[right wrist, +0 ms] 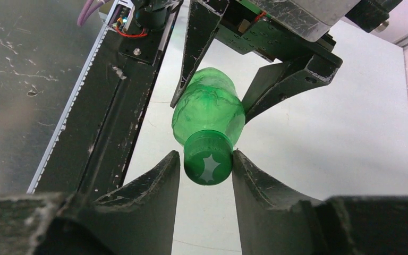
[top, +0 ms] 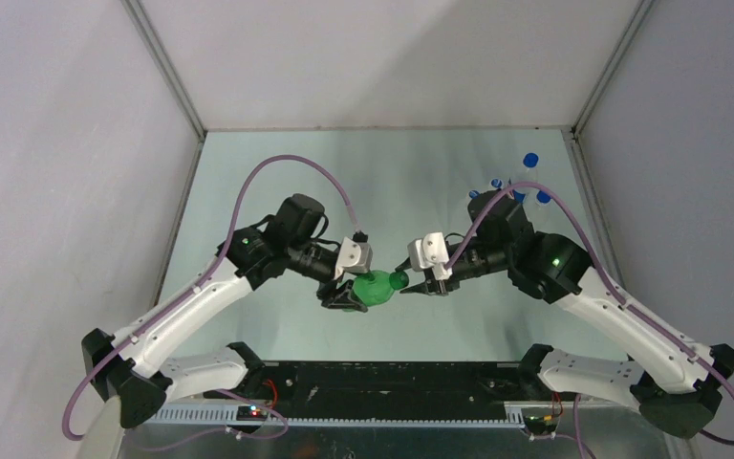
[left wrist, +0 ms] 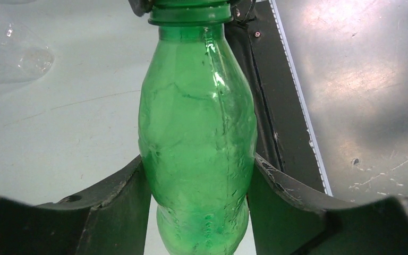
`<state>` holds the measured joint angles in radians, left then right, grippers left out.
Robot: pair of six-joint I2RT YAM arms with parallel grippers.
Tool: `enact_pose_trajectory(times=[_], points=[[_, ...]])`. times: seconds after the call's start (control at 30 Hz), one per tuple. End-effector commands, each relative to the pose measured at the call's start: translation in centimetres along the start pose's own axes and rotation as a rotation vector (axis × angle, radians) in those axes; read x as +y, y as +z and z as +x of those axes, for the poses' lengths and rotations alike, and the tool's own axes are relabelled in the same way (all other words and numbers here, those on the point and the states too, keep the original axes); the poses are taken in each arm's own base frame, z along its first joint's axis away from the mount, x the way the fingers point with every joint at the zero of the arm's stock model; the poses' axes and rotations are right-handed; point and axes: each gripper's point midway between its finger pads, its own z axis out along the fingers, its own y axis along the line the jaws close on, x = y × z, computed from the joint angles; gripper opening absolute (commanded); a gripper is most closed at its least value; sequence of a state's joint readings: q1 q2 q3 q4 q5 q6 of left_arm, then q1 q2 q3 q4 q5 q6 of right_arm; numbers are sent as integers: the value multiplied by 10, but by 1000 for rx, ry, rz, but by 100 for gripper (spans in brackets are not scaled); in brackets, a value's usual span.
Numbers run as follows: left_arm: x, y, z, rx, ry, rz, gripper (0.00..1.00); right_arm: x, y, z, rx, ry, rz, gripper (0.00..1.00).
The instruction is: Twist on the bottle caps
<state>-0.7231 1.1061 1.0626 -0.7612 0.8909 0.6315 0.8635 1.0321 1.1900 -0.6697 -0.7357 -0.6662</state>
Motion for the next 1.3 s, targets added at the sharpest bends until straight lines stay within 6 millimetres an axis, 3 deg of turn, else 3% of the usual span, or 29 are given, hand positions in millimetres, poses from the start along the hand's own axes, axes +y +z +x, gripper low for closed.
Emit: enact_pose_trajectory(times=[0.0,0.1,0.2,0.23,0.4,0.53,0.67,0.7,0.73,0.77,0.8,0.83,0.93,1.07,1.17,1.23,1.27], points=[[0,-5,-20,-47,58,8,0,2,6,-6,-31,-5,-32,38],[2,-6,-21,-50,63,-4,0,1,9,-6,-33,29,-33,24],[9,-7,-24,-52,84,-53,0,-2,14,-3,-24,130,-18,1],[13,-8,-21,-38,83,-85,0,-4,16,-3,-22,187,-5,0],[37,-15,-24,-46,160,-311,0,-18,21,11,14,434,66,0],[51,-22,-28,-34,235,-497,0,-39,18,28,26,752,175,0],[60,-25,-34,-40,318,-671,0,-62,14,49,48,1044,359,0],[57,-22,-46,-74,357,-690,0,-65,15,54,53,1095,384,0],[65,-26,-39,-47,354,-766,0,-71,13,59,47,1192,438,0],[62,-23,-51,-82,387,-788,0,-73,14,64,51,1243,461,0],[68,-28,-45,-58,382,-860,0,-77,12,68,43,1335,505,0],[66,-24,-55,-86,413,-880,0,-78,12,72,42,1375,527,0],[73,-27,-53,-67,428,-1001,0,-81,13,79,-1,1531,597,0],[76,-15,-45,-9,451,-1026,0,-85,11,80,-64,1598,621,0],[74,-6,-40,-5,422,-984,0,-90,6,71,-85,1463,604,0],[75,-6,-33,-7,377,-949,0,-92,-4,57,-113,1317,594,12],[77,-9,-25,0,335,-935,0,-92,-7,53,-119,1270,591,28]])
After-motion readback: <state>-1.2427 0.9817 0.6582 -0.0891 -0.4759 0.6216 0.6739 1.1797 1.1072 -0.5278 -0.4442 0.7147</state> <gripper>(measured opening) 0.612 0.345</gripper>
